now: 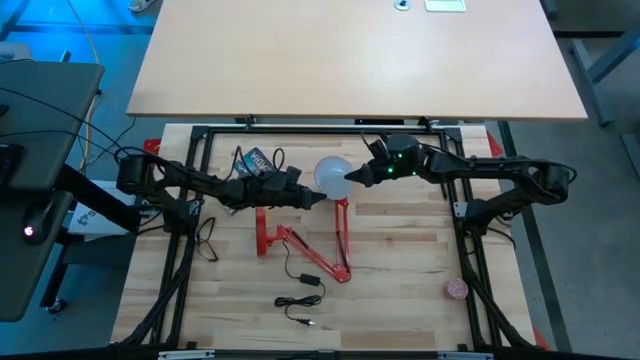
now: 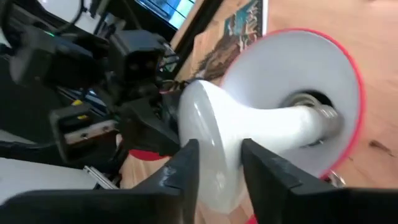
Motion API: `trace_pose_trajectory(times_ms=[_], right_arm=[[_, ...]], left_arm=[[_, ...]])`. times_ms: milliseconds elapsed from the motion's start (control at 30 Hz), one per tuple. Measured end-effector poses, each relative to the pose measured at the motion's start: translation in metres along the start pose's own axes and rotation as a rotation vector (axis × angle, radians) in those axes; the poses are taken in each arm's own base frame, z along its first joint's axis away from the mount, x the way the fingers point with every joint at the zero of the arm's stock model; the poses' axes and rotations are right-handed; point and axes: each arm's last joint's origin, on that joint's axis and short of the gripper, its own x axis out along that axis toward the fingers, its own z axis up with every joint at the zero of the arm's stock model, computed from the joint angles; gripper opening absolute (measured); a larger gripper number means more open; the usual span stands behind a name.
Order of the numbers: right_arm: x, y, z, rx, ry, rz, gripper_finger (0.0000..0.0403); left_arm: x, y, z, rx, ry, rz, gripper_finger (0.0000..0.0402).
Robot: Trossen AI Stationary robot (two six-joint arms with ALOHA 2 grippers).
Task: Screw lightbulb
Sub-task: Insert the lightbulb into the red lamp
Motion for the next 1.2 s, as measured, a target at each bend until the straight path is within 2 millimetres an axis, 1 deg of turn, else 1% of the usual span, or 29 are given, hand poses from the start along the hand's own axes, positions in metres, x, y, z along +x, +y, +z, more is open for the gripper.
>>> trace_pose_trajectory(times_ms=[67,133,333,567,700,833,933,1000,1067,1200], right_arm=[[0.0,0.002,0.001,-0.002,-0.003,0.015,0.0084],[0.0,0.002,0.001,-0.003,0.007,0.027,0.0076],[0.001,0.002,-0.001,0.002,0.035,0.031,0.0072],[0.001,0.001,-0.002,0.005,0.039,0.03,0.0077],[0.001,0.001,-0.002,0.011,0.04,0.028,0.0107],[0.001,0.0,-0.001,0.041,0.05,0.038,0.0158],[0.001,0.0,-0.002,0.019,0.054,0.045,0.0197],[0.001,0.0,-0.001,0.004,0.041,0.032,0.0216],[0.0,-0.001,0.0,-0.012,0.015,0.009,0.0226],[-0.001,-0.005,0.004,-0.007,-0.024,-0.026,0.0228]], left_arm=[[0.0,-0.001,0.001,0.0,-0.009,-0.009,0.0006],[0.0,-0.003,0.003,-0.002,-0.028,-0.025,0.0002],[-0.001,-0.007,0.007,0.018,-0.078,-0.045,0.0026],[-0.001,-0.008,0.008,0.022,-0.084,-0.049,0.0062],[-0.001,-0.009,0.008,0.021,-0.084,-0.067,0.0096],[-0.001,-0.01,0.008,0.019,-0.079,-0.075,0.0136],[-0.001,-0.009,0.008,0.018,-0.074,-0.075,0.0163],[-0.001,-0.009,0.008,0.009,-0.072,-0.072,0.0178],[0.0,-0.008,0.008,0.001,-0.07,-0.064,0.019],[0.0,-0.006,0.013,-0.013,-0.09,-0.066,0.0203]])
